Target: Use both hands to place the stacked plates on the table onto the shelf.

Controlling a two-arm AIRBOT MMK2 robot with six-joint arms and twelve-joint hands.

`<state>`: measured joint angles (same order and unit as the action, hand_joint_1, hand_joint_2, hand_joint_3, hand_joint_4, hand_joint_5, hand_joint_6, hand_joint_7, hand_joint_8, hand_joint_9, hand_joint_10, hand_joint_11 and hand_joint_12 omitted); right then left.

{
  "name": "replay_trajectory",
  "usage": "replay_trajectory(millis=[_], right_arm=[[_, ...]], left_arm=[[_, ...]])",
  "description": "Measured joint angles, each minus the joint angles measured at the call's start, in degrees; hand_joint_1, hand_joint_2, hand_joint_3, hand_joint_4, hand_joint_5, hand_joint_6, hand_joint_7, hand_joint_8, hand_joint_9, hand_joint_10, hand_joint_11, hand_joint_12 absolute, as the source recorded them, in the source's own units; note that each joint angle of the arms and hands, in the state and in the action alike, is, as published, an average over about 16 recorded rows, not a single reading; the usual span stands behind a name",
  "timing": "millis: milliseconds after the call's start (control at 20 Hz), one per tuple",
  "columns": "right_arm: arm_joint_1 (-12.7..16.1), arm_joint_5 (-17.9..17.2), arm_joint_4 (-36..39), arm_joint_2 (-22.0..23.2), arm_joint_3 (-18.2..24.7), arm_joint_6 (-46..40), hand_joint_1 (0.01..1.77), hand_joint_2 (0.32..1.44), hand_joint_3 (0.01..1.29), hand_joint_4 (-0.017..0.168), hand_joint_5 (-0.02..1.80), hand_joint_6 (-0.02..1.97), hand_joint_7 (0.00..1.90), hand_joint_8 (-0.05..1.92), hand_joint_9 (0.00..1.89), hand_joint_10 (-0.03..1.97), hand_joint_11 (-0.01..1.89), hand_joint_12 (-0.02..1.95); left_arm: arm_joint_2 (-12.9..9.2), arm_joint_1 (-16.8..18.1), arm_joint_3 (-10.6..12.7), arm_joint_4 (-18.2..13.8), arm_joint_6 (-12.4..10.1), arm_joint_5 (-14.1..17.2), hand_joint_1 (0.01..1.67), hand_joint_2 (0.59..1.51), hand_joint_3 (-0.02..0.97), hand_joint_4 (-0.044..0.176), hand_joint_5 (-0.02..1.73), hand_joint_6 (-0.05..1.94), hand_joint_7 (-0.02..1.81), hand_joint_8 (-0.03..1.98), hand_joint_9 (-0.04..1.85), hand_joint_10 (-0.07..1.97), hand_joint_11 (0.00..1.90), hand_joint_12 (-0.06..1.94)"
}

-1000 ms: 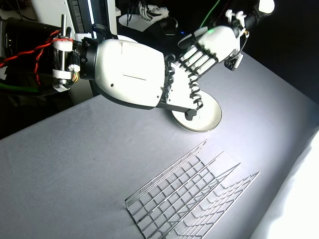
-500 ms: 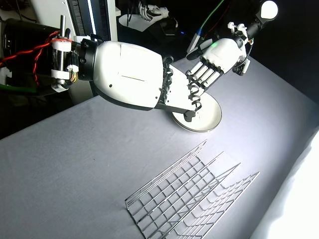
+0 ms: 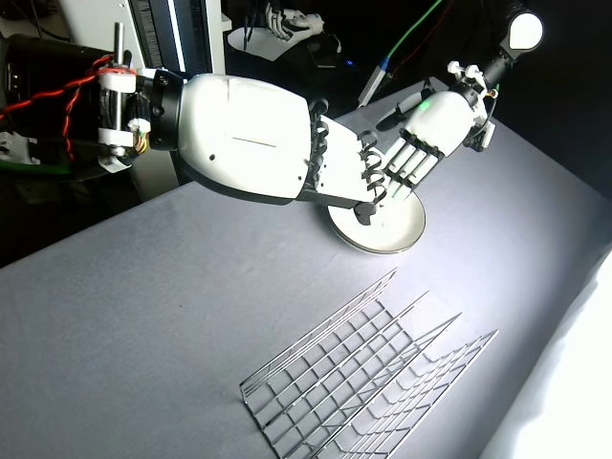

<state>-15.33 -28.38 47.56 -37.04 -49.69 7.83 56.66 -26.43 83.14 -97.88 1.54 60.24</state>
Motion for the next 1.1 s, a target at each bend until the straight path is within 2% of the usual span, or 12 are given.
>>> replay_trajectory(millis=[250,550,1100], right_arm=[[-0.58,-1.15,0.66,0.18,0.00,0.31,0.63,1.13,0.01,0.000,0.26,0.02,0.29,0.00,0.28,0.02,0.02,0.97],[-1.08,-2.28,1.26,0.30,0.00,0.70,0.61,1.13,0.01,0.000,0.27,0.02,0.30,0.00,0.29,0.02,0.02,0.99],[-1.45,-3.35,1.87,0.41,0.00,1.03,0.59,1.13,0.01,0.000,0.27,0.02,0.31,0.00,0.29,0.02,0.02,1.00]], left_arm=[[0.93,-1.12,2.22,-1.22,1.39,0.98,0.02,1.066,0.018,0.006,0.02,-0.01,0.02,0.00,0.02,0.01,0.02,0.01],[1.66,-2.31,3.74,-2.12,2.72,1.93,0.02,1.068,0.017,0.001,0.01,-0.01,0.02,-0.01,0.02,0.01,0.01,0.01],[4.17,-3.41,7.52,-2.19,3.68,2.18,0.02,1.071,0.017,-0.004,-0.01,-0.02,0.01,-0.01,0.02,0.02,0.02,0.01]])
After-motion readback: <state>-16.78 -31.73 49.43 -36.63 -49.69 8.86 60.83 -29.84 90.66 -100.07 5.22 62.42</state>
